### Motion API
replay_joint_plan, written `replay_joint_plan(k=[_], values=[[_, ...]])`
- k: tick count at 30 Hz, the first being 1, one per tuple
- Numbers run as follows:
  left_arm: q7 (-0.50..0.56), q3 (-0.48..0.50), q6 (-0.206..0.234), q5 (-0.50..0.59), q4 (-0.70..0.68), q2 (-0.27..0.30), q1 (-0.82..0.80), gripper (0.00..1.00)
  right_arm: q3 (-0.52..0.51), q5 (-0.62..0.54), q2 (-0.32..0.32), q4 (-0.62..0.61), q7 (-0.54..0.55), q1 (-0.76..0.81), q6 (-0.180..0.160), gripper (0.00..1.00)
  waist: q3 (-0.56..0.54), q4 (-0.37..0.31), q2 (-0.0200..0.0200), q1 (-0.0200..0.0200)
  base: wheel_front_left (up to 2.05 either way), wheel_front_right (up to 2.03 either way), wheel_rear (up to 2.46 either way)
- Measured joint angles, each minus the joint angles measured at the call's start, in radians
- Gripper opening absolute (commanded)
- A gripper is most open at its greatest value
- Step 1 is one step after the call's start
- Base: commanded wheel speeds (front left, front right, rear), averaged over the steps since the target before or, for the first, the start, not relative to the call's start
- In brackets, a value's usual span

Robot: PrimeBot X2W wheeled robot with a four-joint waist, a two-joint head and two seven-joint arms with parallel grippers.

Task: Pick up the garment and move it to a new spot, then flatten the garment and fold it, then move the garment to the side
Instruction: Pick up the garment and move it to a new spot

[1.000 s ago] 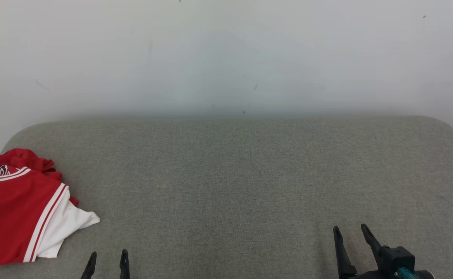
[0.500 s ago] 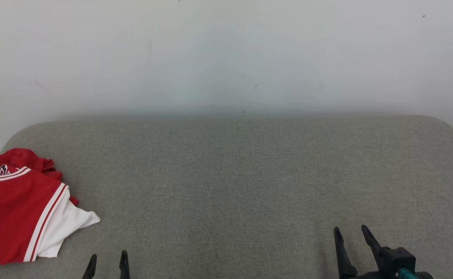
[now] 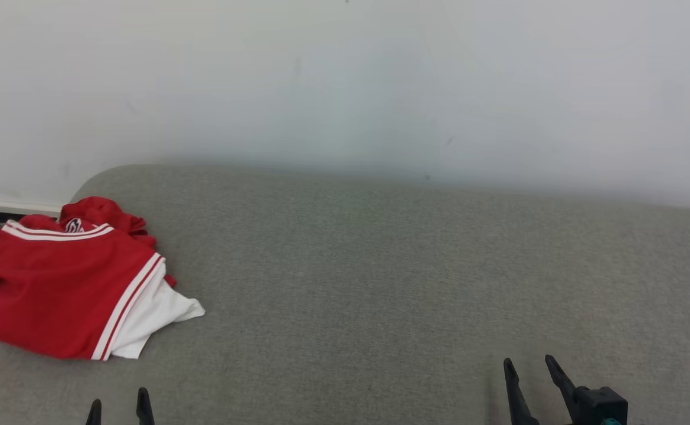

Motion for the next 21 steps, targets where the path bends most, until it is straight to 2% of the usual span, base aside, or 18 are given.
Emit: replay_joint_plan(k=[14,21], values=[[0.000,0.062,0.000,0.069,-0.053,-0.001,0.063,1.00,0.044,0.058,-0.001,0.014,-0.002,0.018,0.000,1.00,-0.020,0.238,0.0000,0.0000,0.00,0.00,0.00],[0.000,0.086,0.021,0.058,-0.094,0.001,0.077,1.00,0.094,0.058,0.000,0.036,-0.005,-0.045,0.000,1.00,-0.007,0.327,0.0000,0.0000,0.00,0.00,0.00]])
